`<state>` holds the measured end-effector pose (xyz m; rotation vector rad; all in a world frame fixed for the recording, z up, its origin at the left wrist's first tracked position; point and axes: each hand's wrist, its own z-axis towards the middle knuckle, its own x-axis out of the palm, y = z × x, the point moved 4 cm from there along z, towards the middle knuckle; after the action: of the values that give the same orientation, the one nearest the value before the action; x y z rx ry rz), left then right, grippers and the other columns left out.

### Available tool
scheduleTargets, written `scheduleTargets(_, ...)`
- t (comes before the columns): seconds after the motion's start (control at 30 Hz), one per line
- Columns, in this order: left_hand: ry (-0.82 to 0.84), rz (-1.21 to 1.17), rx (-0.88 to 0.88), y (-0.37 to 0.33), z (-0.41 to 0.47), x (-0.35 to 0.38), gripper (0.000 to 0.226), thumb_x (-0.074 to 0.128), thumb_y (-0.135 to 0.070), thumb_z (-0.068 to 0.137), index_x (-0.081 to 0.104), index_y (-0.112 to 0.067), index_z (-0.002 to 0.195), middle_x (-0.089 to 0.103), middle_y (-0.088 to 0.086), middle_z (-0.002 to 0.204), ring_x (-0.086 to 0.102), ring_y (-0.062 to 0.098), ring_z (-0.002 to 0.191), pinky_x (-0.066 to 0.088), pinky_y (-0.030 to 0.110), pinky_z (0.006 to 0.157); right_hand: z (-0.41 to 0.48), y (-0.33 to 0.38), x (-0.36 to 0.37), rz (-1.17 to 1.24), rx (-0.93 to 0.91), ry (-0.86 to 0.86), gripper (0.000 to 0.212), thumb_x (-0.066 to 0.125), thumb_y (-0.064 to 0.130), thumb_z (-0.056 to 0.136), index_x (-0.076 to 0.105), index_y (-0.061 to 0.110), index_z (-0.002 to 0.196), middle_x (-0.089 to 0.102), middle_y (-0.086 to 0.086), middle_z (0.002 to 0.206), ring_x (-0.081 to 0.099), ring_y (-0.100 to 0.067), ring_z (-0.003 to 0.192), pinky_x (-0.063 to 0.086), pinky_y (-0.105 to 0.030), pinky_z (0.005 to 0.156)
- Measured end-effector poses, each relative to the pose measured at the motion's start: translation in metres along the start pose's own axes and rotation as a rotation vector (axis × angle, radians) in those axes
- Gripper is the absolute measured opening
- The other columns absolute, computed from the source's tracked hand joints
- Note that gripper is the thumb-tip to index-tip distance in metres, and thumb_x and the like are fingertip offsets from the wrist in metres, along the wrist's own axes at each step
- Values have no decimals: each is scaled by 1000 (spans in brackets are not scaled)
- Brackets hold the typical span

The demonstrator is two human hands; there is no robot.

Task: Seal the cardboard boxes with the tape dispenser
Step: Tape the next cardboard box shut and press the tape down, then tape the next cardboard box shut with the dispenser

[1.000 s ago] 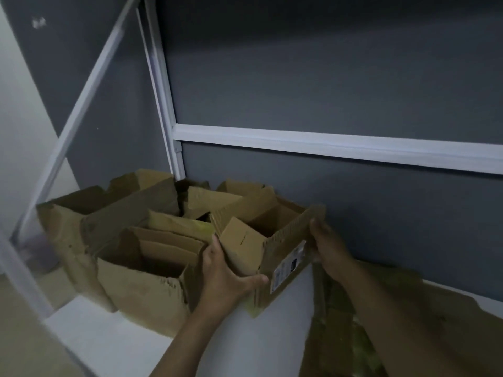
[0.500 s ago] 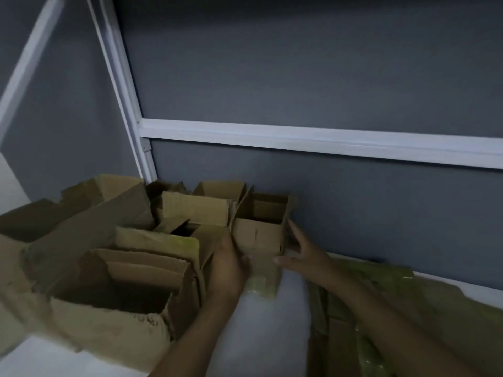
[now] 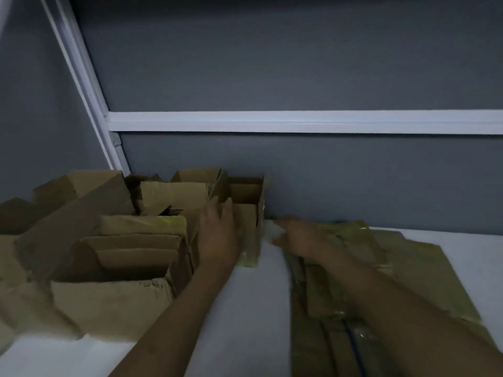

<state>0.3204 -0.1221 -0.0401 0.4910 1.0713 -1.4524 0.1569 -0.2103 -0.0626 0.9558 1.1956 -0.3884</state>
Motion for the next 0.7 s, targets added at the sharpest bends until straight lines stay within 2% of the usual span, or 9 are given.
scheduleTargets(0.07, -14, 38, 91, -17, -1, 4, 38, 48, -22, 91, 57, -5, 124, 49, 22, 134, 43, 39, 125, 40, 48, 103, -24, -10, -14, -141, 42, -41, 46, 54, 41, 94, 55, 13, 131, 49, -8, 139, 49, -24, 122, 37, -25, 97)
scheduleTargets(0.13, 98, 28, 159, -40, -8, 13, 44, 29, -31, 97, 55, -9, 125, 52, 16, 134, 44, 33, 125, 33, 42, 105, -52, -21, -26, -314, 60, -66, 36, 50, 41, 96, 62, 18, 121, 56, -3, 128, 53, -21, 113, 34, -22, 83)
scheduleTargets(0.2, 244, -54, 147, -63, -17, 26, 39, 39, -26, 101, 47, -10, 136, 45, 11, 141, 42, 29, 129, 31, 36, 106, -79, -36, -35, -410, 102, -77, 34, 50, 43, 94, 64, 23, 117, 59, -1, 125, 55, -22, 111, 37, -23, 87)
scheduleTargets(0.3, 418, -195, 183, -93, -40, 56, 34, 49, -27, 92, 62, -1, 112, 58, 17, 114, 56, 35, 108, 47, 38, 91, -112, -67, -38, -429, 212, -10, 41, 51, 45, 92, 60, 19, 123, 58, -9, 130, 54, -26, 116, 42, -35, 99)
scheduleTargets(0.33, 470, -240, 181, -99, -46, 73, 41, 46, -33, 89, 65, -1, 105, 62, 17, 107, 60, 36, 102, 50, 41, 86, -123, -77, -39, -427, 234, 25, 43, 52, 46, 92, 58, 19, 126, 55, -9, 133, 51, -27, 120, 41, -37, 100)
scheduleTargets(0.4, 542, -274, 178, -107, -58, 100, 46, 46, -40, 89, 64, -8, 117, 63, 13, 115, 60, 32, 105, 51, 42, 88, -143, -96, -40, -428, 253, 86, 53, 52, 52, 91, 52, 23, 135, 46, -9, 143, 44, -28, 129, 38, -37, 105)
scheduleTargets(0.47, 607, -303, 126, -116, -69, 102, 47, 49, -44, 91, 61, -11, 121, 64, 10, 118, 59, 29, 108, 51, 39, 90, -160, -113, -38, -421, 268, 134, 65, 50, 57, 90, 36, 27, 146, 27, -10, 155, 29, -29, 140, 30, -38, 112)
scheduleTargets(0.6, 623, -443, -28, -134, -77, 97, 33, 58, -36, 95, 66, -10, 115, 68, 7, 112, 62, 23, 106, 44, 19, 78, -176, -139, -28, -272, 239, 176, 82, 40, 74, 83, 23, 31, 151, 2, -7, 161, 10, -29, 147, 17, -36, 119)
scheduleTargets(0.7, 520, -523, -186, -133, -75, 98, 46, 67, -43, 87, 62, -15, 122, 64, 2, 119, 60, 24, 110, 39, 18, 82, -183, -148, -17, -217, 215, 217, 87, 34, 75, 82, 16, 27, 153, -4, -9, 160, 7, -28, 147, 14, -31, 117)
